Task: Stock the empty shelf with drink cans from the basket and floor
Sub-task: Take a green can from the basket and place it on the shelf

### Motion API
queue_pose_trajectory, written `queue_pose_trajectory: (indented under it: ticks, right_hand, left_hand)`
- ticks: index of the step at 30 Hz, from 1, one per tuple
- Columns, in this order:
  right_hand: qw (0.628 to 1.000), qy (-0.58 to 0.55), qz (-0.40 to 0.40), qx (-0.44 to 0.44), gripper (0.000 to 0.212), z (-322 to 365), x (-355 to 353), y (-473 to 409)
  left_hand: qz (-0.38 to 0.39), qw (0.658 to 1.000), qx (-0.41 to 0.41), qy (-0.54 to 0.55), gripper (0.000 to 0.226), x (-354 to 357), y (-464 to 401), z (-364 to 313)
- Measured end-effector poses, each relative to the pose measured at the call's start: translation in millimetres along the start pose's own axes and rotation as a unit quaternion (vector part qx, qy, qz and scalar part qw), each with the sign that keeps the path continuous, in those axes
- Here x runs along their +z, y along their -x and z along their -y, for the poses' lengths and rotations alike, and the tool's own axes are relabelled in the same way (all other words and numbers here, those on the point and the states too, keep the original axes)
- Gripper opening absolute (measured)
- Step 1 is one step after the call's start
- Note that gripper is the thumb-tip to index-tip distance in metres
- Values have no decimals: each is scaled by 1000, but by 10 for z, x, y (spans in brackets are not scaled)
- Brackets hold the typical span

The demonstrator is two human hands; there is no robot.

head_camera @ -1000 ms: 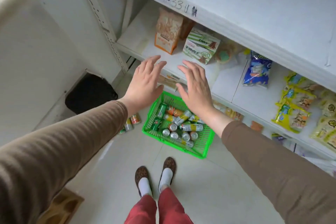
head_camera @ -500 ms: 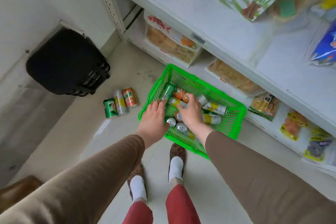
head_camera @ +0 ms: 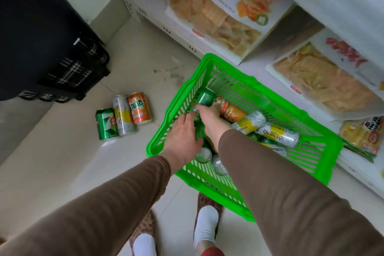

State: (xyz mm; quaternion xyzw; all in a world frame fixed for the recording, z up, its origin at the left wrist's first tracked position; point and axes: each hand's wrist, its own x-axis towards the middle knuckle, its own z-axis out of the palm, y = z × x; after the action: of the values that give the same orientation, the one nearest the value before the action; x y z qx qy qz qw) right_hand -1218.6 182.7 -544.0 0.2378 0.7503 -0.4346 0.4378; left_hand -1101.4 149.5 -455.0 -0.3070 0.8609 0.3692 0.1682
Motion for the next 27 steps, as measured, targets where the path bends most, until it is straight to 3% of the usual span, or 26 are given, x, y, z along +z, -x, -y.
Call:
queue_pose_trajectory:
  ticks: [5,8,10,14,20,25,27]
  right_hand:
    - [998,-56,3,22,87,56,69,14]
    - [998,-68,6,-8,76,138,-159,435]
    - [998,-39,10,-40,86,322,-369,952]
    - [994,4,19,-109,62,854,-802,2108]
    - [969,20,38,-243,58,1846,-1378,4106]
    - [939,-85,63,-328,34,2589,-1733,5643]
    - [924,-172,120,-319,43,2850,-1886,6066]
  left_hand:
    - [22,1000,1,22,84,-80,58,23]
    - [22,999,1,29,82,-295,245,-94]
    - [21,999,-3,42,82,-526,428,-251]
    - [-2,999,9,51,84,-1217,902,-738]
    - [-71,991,97,66,85,-2661,1748,-1660]
    - [-138,969,189,73,86,-3869,2403,-2488]
    - [-167,955,231,81,84,-4265,2613,-2806]
